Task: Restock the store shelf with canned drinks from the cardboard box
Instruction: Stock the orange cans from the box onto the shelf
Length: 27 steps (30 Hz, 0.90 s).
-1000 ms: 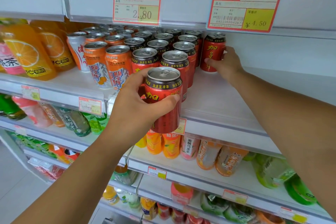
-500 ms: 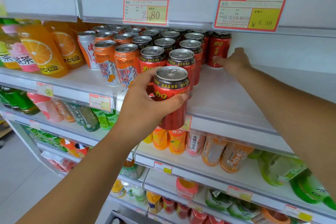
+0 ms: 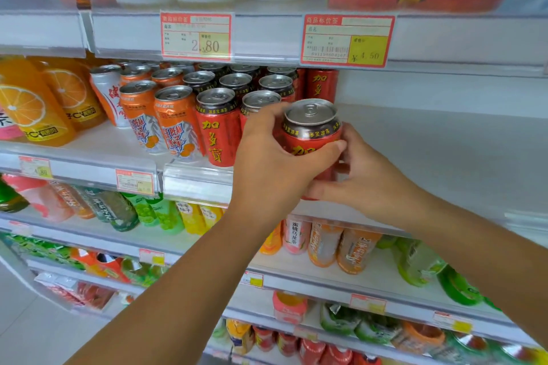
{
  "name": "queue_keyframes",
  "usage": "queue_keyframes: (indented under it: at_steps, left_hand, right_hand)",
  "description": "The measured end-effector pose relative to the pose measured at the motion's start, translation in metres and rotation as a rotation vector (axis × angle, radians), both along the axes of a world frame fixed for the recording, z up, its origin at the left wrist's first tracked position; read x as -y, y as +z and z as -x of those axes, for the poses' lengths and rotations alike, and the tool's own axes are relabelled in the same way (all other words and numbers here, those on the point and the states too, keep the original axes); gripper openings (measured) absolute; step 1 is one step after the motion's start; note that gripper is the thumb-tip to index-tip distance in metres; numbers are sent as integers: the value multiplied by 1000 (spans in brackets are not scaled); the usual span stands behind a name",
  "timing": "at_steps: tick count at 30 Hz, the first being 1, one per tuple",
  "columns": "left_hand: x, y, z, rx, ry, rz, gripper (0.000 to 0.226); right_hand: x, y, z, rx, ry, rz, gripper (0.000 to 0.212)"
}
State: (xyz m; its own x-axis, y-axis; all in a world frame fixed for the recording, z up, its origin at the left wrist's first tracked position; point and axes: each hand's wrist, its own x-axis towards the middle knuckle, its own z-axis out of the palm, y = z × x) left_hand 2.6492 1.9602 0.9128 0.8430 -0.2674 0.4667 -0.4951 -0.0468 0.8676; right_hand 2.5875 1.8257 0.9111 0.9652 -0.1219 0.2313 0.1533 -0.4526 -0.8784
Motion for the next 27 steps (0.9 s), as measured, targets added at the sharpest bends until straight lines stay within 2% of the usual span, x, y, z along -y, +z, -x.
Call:
queue_keyframes:
  at_steps: [3,6,10,13,15,18,22,27]
  left_hand:
    - [10,-1,-1,22,-51,-40,72]
    - [-4,-8,-7,44,-88,-99,69]
    - [-42,-31,-28,251,68,-363,34]
    - [-56,-49,-45,385,146,-540,45]
    - [-59,-58,-51,421,137,-562,54]
    - [-59,-68,-56,447,116,-559,49]
    - [-57,-75,-57,443,134,-546,45]
    - [-56,-80,-58,444,147,-536,43]
  right_hand:
    - [4,-3,-7,83,-175,9,64]
    - [22,1,-19,79,-249,20,62]
    - [50,2,-45,-1,-300,74,69]
    - [64,-8,-69,-37,-331,40,75]
    - [69,-14,-83,-44,-353,11,80]
    - [72,-17,-98,-48,-368,15,79]
    - [75,-13,-112,-27,-399,136,75]
    - [80,-17,-131,-3,-473,132,70]
